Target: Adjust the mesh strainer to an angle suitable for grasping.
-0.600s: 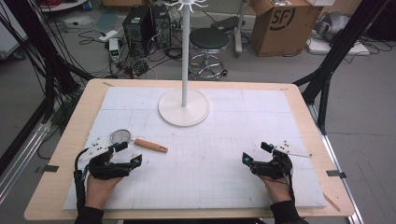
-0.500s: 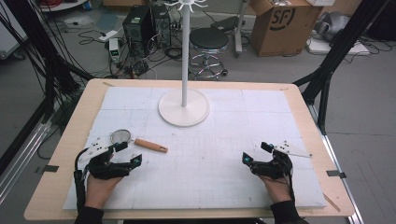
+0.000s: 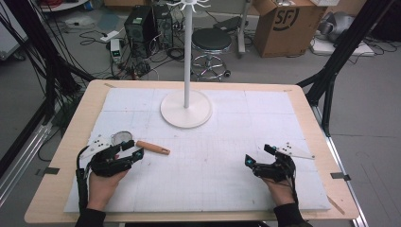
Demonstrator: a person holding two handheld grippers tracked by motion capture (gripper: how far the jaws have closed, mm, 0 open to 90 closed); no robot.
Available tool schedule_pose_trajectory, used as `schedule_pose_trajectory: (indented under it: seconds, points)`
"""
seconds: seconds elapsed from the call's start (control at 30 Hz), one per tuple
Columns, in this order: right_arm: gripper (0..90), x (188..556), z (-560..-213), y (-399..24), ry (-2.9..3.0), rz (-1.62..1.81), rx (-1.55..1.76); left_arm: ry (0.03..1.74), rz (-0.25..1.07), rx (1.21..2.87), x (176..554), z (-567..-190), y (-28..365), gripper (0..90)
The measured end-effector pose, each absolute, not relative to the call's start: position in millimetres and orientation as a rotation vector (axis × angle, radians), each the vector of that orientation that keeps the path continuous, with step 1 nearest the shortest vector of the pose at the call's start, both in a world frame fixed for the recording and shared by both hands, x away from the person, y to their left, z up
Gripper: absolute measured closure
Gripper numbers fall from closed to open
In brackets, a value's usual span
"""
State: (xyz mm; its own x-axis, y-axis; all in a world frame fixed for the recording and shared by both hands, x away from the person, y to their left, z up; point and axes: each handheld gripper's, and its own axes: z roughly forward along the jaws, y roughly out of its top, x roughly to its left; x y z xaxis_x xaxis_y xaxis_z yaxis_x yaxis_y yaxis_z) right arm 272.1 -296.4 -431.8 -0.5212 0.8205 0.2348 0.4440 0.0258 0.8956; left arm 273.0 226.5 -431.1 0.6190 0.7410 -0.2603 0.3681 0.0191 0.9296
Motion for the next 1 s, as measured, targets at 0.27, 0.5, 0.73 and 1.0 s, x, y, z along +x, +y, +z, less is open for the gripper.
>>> schedule_pose_trajectory:
  seconds: [0.27, 0.5, 0.73, 1.0]
  points:
    - [0.9, 272.6, -432.3, -296.0, 1.961, 1.490, 1.281, 0.970, 0.373, 1.632, 289.7, -428.8, 221.9, 61.9]
    - [0.9, 272.0, -432.2, -297.2, 1.960, 1.497, 1.285, 0.997, 0.376, 1.652, 302.8, -431.7, 218.7, 74.7]
    - [0.9, 270.5, -431.9, -297.2, 1.961, 1.499, 1.281, 1.014, 0.401, 1.631, 308.1, -431.8, 220.4, 86.2]
    - [0.9, 270.0, -431.3, -297.1, 1.959, 1.511, 1.271, 1.038, 0.389, 1.667, 322.9, -438.3, 222.0, 89.9]
